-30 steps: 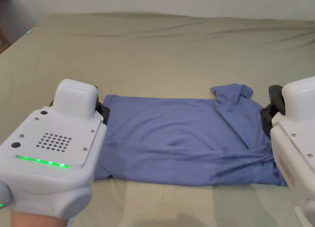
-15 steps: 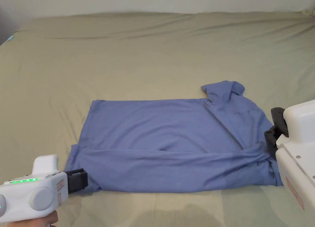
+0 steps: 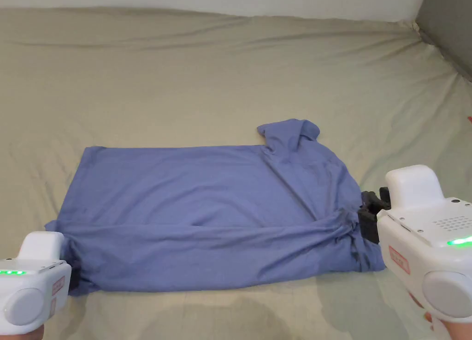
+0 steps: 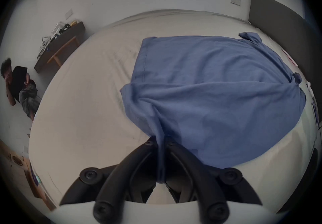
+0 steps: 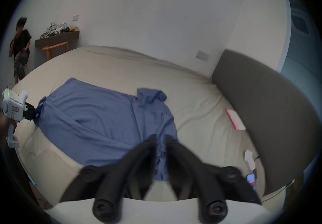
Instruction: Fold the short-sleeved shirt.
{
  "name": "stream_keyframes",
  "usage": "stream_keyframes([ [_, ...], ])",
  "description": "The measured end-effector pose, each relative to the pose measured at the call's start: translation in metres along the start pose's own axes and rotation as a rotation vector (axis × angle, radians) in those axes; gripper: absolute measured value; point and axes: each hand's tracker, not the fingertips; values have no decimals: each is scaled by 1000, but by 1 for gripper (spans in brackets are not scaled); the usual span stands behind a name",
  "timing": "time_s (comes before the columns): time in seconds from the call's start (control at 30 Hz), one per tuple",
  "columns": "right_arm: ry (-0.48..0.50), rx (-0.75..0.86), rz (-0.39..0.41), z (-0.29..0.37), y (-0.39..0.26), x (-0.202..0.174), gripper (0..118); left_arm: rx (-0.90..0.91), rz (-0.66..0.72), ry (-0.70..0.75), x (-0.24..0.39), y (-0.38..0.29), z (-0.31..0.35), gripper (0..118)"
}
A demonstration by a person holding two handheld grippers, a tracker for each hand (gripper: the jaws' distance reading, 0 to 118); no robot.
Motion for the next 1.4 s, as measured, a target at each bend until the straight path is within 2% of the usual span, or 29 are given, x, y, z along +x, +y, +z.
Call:
stream_keyframes([
  [0.03,18,-65,-53,-13,-4,11,94,20,30,10,-3,2,5,6],
  [0.07,47,-142,-91,-28,-10,20,113,39,50,11,-10,4,9,6],
  [0.23,1,-431,-157,-105,-49,52,113,172,12,13,-4,20,57,6],
  [0.4,49,-550,-256,-161,-74,56,113,223,-41,31,11,29,82,6],
  [0.47,100,-553,-263,-170,-77,53,113,221,-55,33,12,30,81,6],
  [0.5,93,-528,-241,-169,-77,50,110,221,-61,34,13,30,81,6],
  [0.53,127,-496,-217,-165,-76,49,101,220,-67,40,14,29,80,6],
  [0.57,164,-481,-216,-161,-74,45,80,217,-79,50,16,29,80,6],
  [0.6,153,-484,-220,-158,-70,39,65,216,-88,57,14,29,78,6],
  [0.7,141,-486,-167,-160,-70,40,37,212,-80,42,15,28,76,6],
  [0.73,122,-484,-154,-160,-69,42,20,209,-75,39,14,27,72,6],
  [0.77,127,-485,-165,-156,-67,47,15,204,-77,44,14,26,69,6],
  [0.87,144,-437,-204,-126,-54,57,13,203,-69,44,10,24,74,6],
  [1.07,204,-378,-201,-79,-31,89,13,222,-59,38,-6,27,105,6],
  [1.17,236,-379,-216,-42,-22,88,13,240,-59,54,-18,26,126,6],
  [1.2,248,-388,-207,-19,-17,76,13,239,-56,51,-23,24,133,6],
  [1.33,280,-443,-165,10,-33,72,13,199,-89,45,-34,7,145,6],
  [1.4,291,-505,-179,11,-53,71,13,144,-119,39,-35,-9,139,6],
])
